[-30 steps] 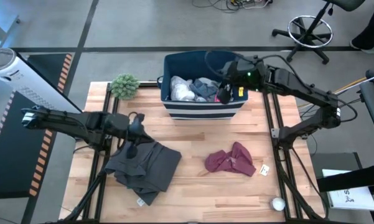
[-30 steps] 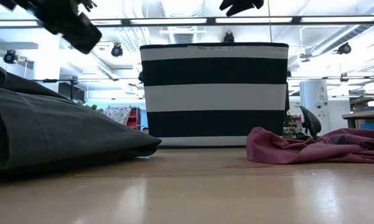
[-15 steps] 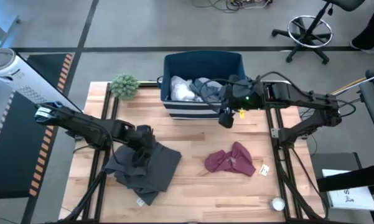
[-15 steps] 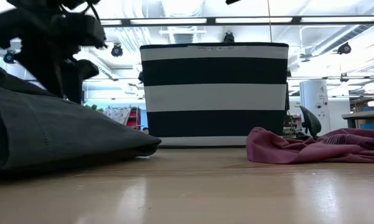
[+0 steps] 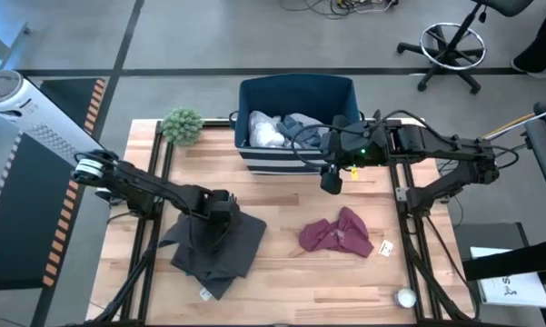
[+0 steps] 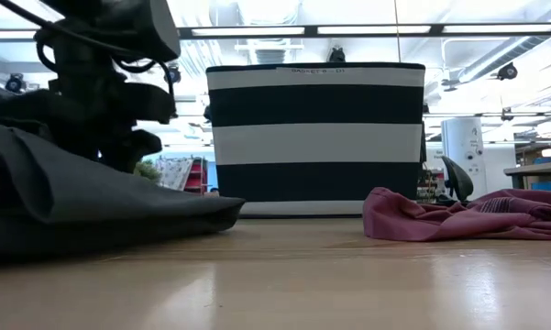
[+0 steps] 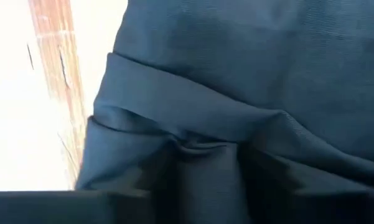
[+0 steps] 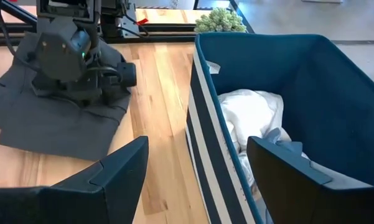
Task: Sort clothes
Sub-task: Put the black shorts into the blue laundry organizer
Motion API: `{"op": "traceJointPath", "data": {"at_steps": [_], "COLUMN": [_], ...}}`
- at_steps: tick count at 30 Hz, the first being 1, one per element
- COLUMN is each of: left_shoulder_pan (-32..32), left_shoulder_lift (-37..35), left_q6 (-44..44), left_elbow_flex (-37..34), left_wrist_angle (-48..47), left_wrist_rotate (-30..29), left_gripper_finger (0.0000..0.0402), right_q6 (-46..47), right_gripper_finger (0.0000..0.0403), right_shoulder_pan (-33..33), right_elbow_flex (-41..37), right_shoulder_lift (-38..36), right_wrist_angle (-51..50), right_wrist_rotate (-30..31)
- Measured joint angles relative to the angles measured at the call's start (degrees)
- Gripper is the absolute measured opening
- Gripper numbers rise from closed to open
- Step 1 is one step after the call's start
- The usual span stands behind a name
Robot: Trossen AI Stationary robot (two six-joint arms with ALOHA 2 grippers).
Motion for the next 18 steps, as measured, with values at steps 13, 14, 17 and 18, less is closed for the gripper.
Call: {"op": "traceJointPath", "data": {"at_steps": [13,14,17,18], "left_shoulder_pan": [-0.90,-0.92,-0.94,-0.98], "left_shoulder_lift": [-9.65,-11.04,-15.32,-16.64], "left_q6": [-0.34,-0.44,-0.75,-0.77], "left_elbow_flex": [8.19,9.38,13.16,14.44], "left_wrist_angle": [-6.89,-7.12,-7.77,-7.87], "left_wrist_rotate": [-5.16,-5.93,-8.52,-9.06], "left_gripper_finger": [0.0005,0.0005,0.0004,0.0004], "right_q6": [-0.50,-0.50,0.20,0.47], "right_gripper_finger": [0.0231,0.0225,0.0198,0.0186], "right_shoulder_pan": [2.25,2.90,5.11,5.92], "right_elbow_flex": [-0.69,-0.94,-2.33,-3.06], "right_shoulder_lift": [0.00,0.00,0.00,0.00], "right_wrist_angle": [0.02,-0.01,0.05,0.10], "right_wrist_rotate": [-0.01,0.01,1.32,2.23]}}
